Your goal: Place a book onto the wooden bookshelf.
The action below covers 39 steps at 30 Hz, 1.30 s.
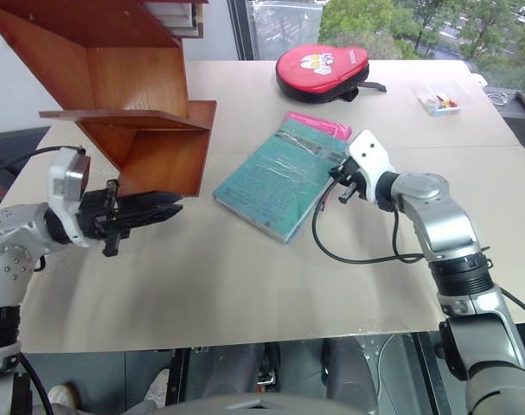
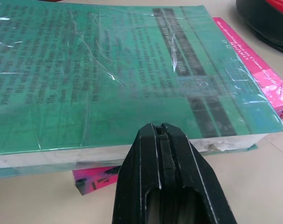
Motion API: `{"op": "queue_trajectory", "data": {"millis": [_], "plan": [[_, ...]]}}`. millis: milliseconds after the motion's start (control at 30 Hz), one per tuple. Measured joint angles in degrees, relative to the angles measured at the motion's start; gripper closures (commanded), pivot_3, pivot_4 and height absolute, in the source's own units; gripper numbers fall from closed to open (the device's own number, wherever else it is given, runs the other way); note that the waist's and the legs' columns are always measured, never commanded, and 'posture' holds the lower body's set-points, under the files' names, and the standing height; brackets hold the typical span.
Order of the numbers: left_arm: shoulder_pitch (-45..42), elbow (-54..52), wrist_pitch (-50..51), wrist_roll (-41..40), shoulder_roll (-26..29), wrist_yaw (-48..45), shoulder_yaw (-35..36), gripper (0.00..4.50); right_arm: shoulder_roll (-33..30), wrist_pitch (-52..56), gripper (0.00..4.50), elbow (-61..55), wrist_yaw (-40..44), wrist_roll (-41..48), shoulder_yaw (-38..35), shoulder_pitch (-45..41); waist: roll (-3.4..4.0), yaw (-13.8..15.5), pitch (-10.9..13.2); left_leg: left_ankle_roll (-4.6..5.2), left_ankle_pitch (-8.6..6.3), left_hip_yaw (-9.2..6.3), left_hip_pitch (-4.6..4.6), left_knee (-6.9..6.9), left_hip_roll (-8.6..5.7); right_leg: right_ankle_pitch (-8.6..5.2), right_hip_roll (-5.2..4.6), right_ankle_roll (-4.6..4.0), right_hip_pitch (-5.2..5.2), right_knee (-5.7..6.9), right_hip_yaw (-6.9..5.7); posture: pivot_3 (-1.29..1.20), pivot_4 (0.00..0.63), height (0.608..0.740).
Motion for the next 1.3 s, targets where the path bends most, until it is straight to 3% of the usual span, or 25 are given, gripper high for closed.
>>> {"op": "queue_trajectory", "data": {"millis": [33,133,200,233,333,367,600,833,900,1067,1300], "plan": [[-0.61,0.14,1.58,-0.02,-0.04,1.66,-0.07,3.37,-0.62,0.24,4.46,-1.17,0.23,0.39,-0.44,0.88,0.00,0.12,0.00,0.00,0.00,-0.02,-0.01,0.00,0.00,0.00,0.00,0.00,0.00,0.00,-0.01,0.00,0.150,0.740],[-3.25,1.86,8.60,0.07,0.23,8.11,-0.68,3.37,-2.26,2.24,3.15,-7.13,1.68,3.44,-2.73,4.60,-0.01,0.12,0.00,0.00,0.00,-0.03,-0.03,0.00,0.00,0.00,0.00,0.00,0.00,-0.01,-0.02,0.00,0.150,0.740],[-6.80,3.40,14.87,-0.38,0.14,12.19,-2.20,3.37,-2.94,4.67,2.05,-13.02,1.82,6.30,-4.76,7.59,-0.04,0.03,0.01,0.00,0.00,-0.02,-0.02,0.00,0.00,0.00,0.01,0.01,0.00,0.03,-0.02,0.00,0.150,0.740],[-7.18,3.67,15.44,-0.52,0.14,12.52,-2.19,3.37,-2.96,4.98,1.82,-13.67,1.84,6.67,-4.97,7.87,-0.04,0.00,0.01,0.00,0.00,-0.02,-0.01,0.00,0.00,0.00,0.01,0.02,0.00,0.03,-0.01,0.00,0.150,0.740],[-14.62,9.01,24.01,-2.79,-0.52,15.74,-2.27,3.37,-4.60,9.53,0.35,-23.80,2.08,12.16,-8.86,13.86,-0.07,0.33,0.01,0.00,0.00,-0.06,-0.01,0.00,0.00,-0.01,0.03,0.03,0.01,0.05,-0.04,0.00,0.150,0.740],[-15.48,9.70,24.91,-2.95,-0.50,16.11,-2.18,3.37,-4.87,10.17,0.07,-25.18,2.08,12.92,-9.23,14.67,-0.08,0.29,0.00,0.00,0.00,-0.03,0.00,0.01,-0.01,-0.02,0.03,0.05,0.01,0.04,-0.02,0.00,0.150,0.740],[-27.50,23.57,32.08,-0.38,-5.70,19.47,-7.07,3.37,-8.43,13.38,0.07,-41.40,-0.80,17.52,-15.87,26.97,-0.17,1.11,0.00,0.00,0.01,0.01,0.06,0.01,-0.05,-0.11,0.03,0.21,0.04,0.08,0.03,0.00,0.150,0.740],[-36.41,38.38,25.64,8.78,-14.10,15.40,-17.54,3.37,-7.82,17.86,0.07,-49.47,-7.36,22.20,-20.66,32.08,-0.38,1.31,-0.05,0.02,0.00,0.06,0.04,0.07,-0.10,-0.09,0.02,0.19,0.08,0.06,0.05,0.00,0.150,0.740],[-38.57,41.72,22.56,11.36,-14.34,11.90,-19.53,2.59,-7.84,18.82,0.00,-51.07,-8.98,23.33,-22.61,33.76,-0.42,1.21,-0.02,0.02,0.00,0.06,0.03,0.06,-0.04,-0.01,0.09,0.04,0.04,0.06,0.05,0.00,0.150,0.740],[-41.74,48.13,19.95,16.05,-14.18,9.08,-20.22,0.13,-7.83,19.31,0.00,-53.26,-11.73,25.74,-24.89,35.63,-0.43,1.26,-0.03,0.02,0.00,0.06,0.03,0.06,-0.02,-0.12,0.09,0.22,0.02,0.07,0.07,0.00,0.150,0.740],[-44.16,54.24,16.61,20.59,-16.46,6.28,-20.86,0.13,-7.77,19.28,0.00,-53.35,-14.59,26.94,-24.11,35.50,-0.49,1.62,-0.04,0.06,-0.01,-0.01,-0.05,0.08,-0.06,-0.11,0.06,0.20,0.02,0.05,0.01,0.00,0.150,0.740]]}}
